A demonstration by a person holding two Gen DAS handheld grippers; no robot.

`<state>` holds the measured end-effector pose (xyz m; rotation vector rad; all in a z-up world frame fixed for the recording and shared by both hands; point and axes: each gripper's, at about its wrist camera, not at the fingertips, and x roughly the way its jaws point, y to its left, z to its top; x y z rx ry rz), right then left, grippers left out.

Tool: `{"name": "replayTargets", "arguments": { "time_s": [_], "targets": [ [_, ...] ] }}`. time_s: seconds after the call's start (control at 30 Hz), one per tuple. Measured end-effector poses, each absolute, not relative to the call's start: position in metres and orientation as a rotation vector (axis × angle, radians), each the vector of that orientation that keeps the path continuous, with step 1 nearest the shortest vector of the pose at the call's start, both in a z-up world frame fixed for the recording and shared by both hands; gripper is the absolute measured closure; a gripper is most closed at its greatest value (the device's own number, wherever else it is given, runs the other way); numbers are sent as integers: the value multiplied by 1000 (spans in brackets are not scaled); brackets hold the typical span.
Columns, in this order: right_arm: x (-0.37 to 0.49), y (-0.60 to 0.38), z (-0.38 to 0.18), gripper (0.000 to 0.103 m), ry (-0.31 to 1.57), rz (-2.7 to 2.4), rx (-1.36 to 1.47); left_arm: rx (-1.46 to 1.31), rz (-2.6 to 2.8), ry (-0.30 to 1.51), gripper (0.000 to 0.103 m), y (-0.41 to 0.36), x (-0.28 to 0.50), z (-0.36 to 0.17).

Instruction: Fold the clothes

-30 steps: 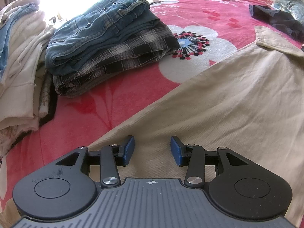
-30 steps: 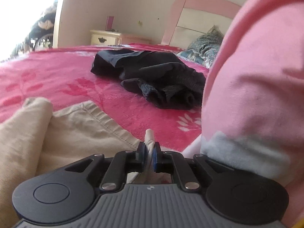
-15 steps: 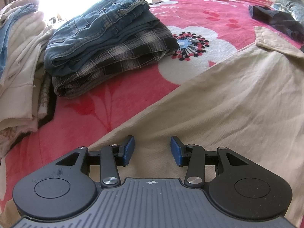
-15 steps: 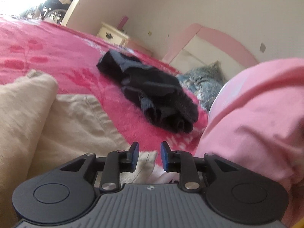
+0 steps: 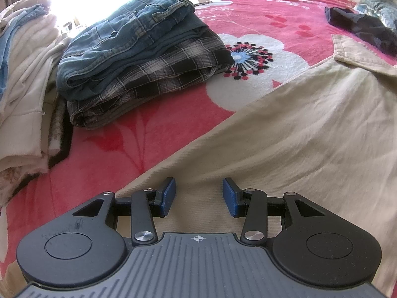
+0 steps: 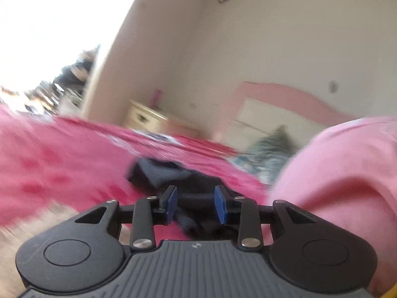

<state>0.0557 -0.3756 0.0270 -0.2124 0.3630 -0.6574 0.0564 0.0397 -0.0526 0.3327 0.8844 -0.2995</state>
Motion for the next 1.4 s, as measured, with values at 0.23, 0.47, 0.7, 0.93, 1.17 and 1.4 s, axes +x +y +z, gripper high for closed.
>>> {"name": "replayTargets", "arguments": {
  "time_s": [0.23,0.47,0.7,0.93,1.17,1.4],
  "targets": [
    [119,-408,-4,88,772,-267,46,324,-302,874,61,39,57,-54],
    [139,-422,-27,87,804,-554,-19,324,-303,875,61,40,57,-54],
    [81,-338,20,82,616,-93,-138,334,-310,871,61,39,58,-55],
    [59,-267,-17,80,721,156,-417,317,-299,863,61,38,58,-55],
    [50,-304,-18,95,685,-161,-405,307,-298,862,61,39,58,-55],
    [37,-380,-7,71,681,-584,-274,309,-300,861,61,39,58,-56]
  ]
}}
